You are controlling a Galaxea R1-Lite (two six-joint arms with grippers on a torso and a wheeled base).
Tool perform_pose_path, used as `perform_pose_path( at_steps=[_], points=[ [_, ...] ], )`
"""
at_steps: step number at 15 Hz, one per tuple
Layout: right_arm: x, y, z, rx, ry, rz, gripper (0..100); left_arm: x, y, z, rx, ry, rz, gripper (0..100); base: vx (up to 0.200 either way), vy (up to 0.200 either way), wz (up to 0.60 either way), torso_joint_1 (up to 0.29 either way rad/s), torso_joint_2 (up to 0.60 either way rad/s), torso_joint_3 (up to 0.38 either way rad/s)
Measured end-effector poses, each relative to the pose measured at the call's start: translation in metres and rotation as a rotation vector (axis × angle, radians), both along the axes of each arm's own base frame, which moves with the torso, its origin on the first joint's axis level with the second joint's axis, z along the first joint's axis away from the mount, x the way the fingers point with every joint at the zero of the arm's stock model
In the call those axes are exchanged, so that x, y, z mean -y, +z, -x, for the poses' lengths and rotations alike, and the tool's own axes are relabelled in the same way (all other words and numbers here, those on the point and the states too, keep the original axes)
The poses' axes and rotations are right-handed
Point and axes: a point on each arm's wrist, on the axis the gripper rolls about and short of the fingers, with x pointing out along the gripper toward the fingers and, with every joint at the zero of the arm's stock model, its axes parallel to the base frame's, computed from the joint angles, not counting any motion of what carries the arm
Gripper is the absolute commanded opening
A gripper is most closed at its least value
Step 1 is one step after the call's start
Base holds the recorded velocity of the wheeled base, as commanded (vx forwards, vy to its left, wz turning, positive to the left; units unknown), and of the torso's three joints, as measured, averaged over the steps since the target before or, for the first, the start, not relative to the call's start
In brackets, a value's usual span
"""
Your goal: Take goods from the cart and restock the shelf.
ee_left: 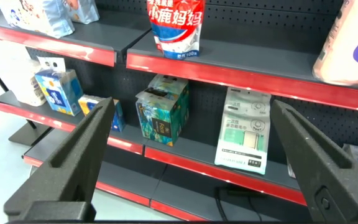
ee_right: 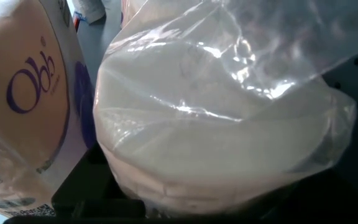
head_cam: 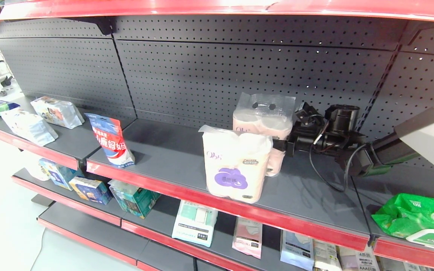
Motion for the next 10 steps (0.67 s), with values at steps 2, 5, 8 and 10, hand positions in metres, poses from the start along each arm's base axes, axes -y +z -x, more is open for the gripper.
perform_pose_path(
  at_steps=[2,5,8,10],
  points=[
    [-0.001,0.0009,-0.0002,0.008,0.003,0.003,0,0.0,0.0,0.0,0.0,0.0,0.0,100,0.0,0.0,0.0,0.0,0.0,0.0],
    [-0.001,-0.0002,0.0006,0.014,0.004,0.011,0,0.0,0.0,0.0,0.0,0.0,0.0,100,0.0,0.0,0.0,0.0,0.0,0.0],
    [-0.0009,-0.0005,0.0009,0.013,0.003,0.012,0,0.0,0.0,0.0,0.0,0.0,0.0,100,0.0,0.0,0.0,0.0,0.0,0.0],
    [-0.0012,-0.0004,0.0015,0.012,0.002,0.013,0,0.0,0.0,0.0,0.0,0.0,0.0,100,0.0,0.0,0.0,0.0,0.0,0.0]
  ],
)
